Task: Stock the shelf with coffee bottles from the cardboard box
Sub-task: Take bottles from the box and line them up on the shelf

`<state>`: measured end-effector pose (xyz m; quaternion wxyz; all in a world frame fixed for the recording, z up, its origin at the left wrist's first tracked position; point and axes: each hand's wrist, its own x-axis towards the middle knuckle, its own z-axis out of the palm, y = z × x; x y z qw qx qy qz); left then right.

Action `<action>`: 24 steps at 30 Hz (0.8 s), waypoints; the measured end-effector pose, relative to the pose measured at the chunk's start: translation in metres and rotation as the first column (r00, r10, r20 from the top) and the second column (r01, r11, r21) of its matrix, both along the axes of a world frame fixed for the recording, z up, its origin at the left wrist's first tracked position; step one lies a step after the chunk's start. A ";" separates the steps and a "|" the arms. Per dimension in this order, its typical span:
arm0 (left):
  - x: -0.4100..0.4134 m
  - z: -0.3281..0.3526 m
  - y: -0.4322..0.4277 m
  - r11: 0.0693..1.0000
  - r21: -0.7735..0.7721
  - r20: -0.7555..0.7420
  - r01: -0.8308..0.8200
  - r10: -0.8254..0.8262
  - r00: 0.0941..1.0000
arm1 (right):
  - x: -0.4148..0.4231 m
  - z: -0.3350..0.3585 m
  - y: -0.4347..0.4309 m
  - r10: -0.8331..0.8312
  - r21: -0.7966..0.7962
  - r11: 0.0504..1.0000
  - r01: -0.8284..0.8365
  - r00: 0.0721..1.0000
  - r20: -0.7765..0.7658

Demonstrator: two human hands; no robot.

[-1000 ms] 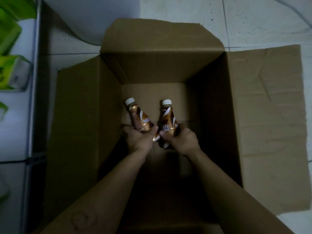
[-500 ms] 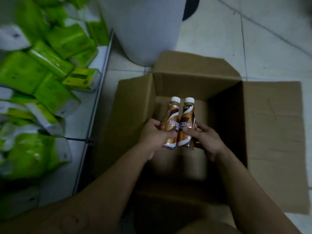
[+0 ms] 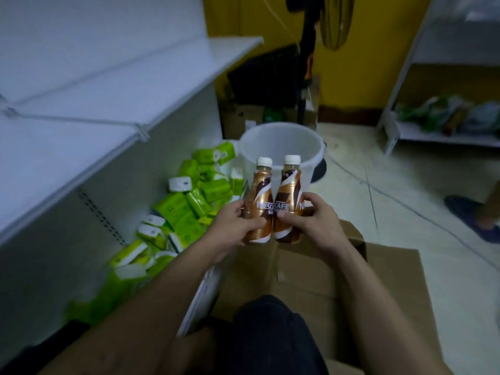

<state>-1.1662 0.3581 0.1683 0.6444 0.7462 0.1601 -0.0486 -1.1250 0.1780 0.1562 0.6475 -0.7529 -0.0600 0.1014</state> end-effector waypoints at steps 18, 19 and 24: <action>-0.192 0.255 0.210 0.469 0.627 0.531 -0.622 0.326 0.782 | -0.114 0.242 0.273 0.341 0.011 0.918 -0.395 0.805 0.485; -0.198 0.250 0.219 0.456 0.628 0.511 -0.631 0.371 0.776 | -0.119 0.237 0.288 0.353 -0.003 0.916 -0.400 0.805 0.476; -0.207 0.216 0.248 0.490 0.555 0.431 -0.672 0.521 0.736 | -0.134 0.199 0.331 0.414 -0.112 0.907 -0.406 0.807 0.422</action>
